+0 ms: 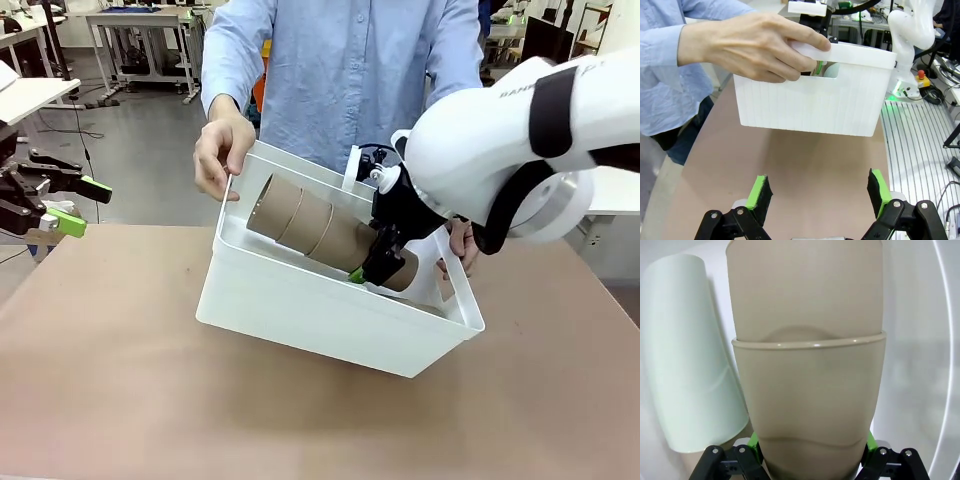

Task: Stack the cups and store them in the basket.
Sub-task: Place the stack of Reusable plastic cups into the Pantry Basket.

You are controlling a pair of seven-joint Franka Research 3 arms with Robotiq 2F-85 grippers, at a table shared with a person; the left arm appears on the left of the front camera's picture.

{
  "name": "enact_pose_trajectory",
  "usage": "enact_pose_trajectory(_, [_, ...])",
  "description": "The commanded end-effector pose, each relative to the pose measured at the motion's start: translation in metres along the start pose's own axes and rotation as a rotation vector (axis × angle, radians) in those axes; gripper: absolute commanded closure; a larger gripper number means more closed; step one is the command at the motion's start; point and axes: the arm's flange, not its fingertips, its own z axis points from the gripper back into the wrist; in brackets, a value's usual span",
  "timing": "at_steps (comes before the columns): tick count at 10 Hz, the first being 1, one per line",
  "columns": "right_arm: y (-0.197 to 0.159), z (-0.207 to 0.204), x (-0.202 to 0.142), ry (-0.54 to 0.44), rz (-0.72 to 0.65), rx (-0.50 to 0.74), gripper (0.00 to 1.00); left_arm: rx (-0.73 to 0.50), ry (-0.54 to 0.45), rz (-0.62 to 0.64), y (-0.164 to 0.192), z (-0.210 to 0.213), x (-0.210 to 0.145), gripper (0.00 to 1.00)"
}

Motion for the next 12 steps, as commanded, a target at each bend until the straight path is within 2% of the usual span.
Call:
enact_pose_trajectory(1, [-0.009,-0.007,0.012,0.019,-0.024,-0.020,0.16,-0.005,-0.002,0.005,-0.001,0.002,0.002,0.00])
enact_pose_trajectory(6, [-0.019,-0.029,0.013,0.059,-0.011,0.012,0.16,-0.005,-0.002,0.005,-0.001,0.002,0.002,0.00])
enact_pose_trajectory(7, [-0.019,-0.030,0.012,0.062,-0.005,0.017,0.00,-0.005,-0.002,0.005,-0.001,0.002,0.002,0.00])
enact_pose_trajectory(8, [-0.017,-0.029,0.013,0.061,-0.006,0.020,0.00,-0.005,-0.002,0.005,-0.001,0.002,0.002,0.00])
enact_pose_trajectory(10, [-0.012,-0.015,0.011,0.038,-0.019,0.025,0.00,-0.005,-0.002,0.005,-0.001,0.002,0.002,0.00])
enact_pose_trajectory(12, [-0.012,0.043,0.003,-0.052,-0.055,0.028,0.00,-0.005,-0.002,0.005,-0.001,0.002,0.002,0.00])
